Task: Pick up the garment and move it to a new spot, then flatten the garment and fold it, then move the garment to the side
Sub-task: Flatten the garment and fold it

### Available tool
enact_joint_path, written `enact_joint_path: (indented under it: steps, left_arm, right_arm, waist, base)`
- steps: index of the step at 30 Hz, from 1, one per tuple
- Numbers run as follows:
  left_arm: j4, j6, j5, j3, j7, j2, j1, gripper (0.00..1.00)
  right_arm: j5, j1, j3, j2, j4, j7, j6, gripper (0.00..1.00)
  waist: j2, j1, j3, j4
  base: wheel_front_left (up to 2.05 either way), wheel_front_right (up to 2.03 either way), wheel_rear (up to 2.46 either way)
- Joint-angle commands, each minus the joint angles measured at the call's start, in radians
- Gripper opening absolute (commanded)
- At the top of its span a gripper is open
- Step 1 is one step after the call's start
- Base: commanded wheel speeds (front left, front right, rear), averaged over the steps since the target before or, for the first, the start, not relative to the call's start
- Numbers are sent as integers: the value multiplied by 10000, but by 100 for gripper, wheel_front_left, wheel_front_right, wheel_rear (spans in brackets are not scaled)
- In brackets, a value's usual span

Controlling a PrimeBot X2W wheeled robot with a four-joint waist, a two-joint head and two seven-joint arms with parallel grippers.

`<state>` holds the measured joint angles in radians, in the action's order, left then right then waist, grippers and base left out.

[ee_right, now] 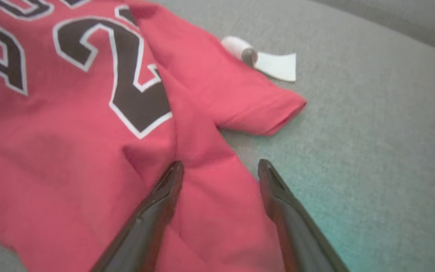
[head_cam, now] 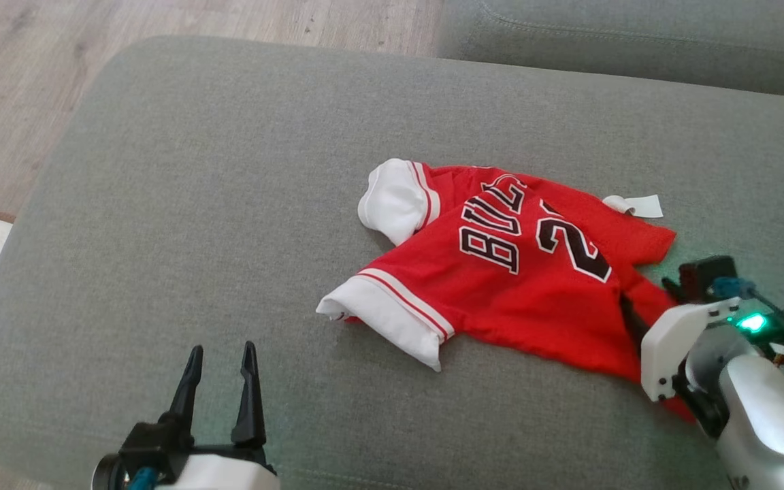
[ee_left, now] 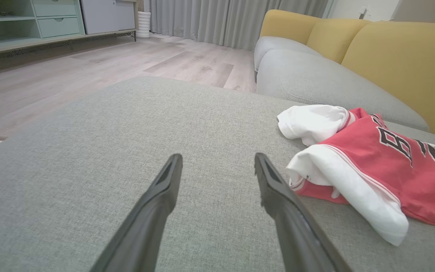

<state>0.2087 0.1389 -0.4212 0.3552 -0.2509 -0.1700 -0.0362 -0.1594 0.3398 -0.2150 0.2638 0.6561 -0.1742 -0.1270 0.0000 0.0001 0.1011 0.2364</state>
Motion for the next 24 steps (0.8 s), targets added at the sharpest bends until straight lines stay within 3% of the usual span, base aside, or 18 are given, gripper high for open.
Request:
enact_joint_path:
  steps: [1,9,10,11,13,14,19,24]
  left_arm:
    - [-249,-65,105,-341,-94,-3,509,100]
    - [-210,-83,137,-374,-101,46,610,100]
    - [-207,-90,145,-372,-102,55,629,100]
    - [-202,-97,154,-369,-103,66,650,100]
    - [-188,-110,174,-358,-104,89,696,100]
    - [-178,-115,185,-352,-104,102,719,100]
    - [-123,-140,228,-372,-106,162,796,100]
    - [-119,-177,270,-402,-107,240,810,100]
  right_arm:
    - [-254,466,-418,263,-192,-156,-37,100]
    - [-1459,863,-1756,724,273,-958,-37,100]
    - [-1580,937,-1904,766,344,-1068,-37,93]
    - [-1723,1010,-2031,801,416,-1184,-37,49]
    - [-2007,1176,-2259,882,541,-1389,-37,4]
    - [-2129,1282,-2351,937,589,-1449,-37,0]
    - [-2165,2329,-2246,1251,715,-707,-37,0]
    - [-1302,3361,-1712,1376,1116,96,-37,0]
  waist:
    - [0,-1,30,16]
    - [0,-1,213,27]
    - [0,-1,241,33]
    - [0,-1,267,43]
    - [0,-1,323,72]
    - [0,-1,348,88]
    - [0,-1,453,150]
    - [0,-1,486,190]
  base:
    - [0,0,0]
    - [0,0,0]
    - [0,0,0]
    - [0,0,0]
    - [0,0,0]
    - [0,0,0]
    - [0,0,0]
    - [0,0,0]
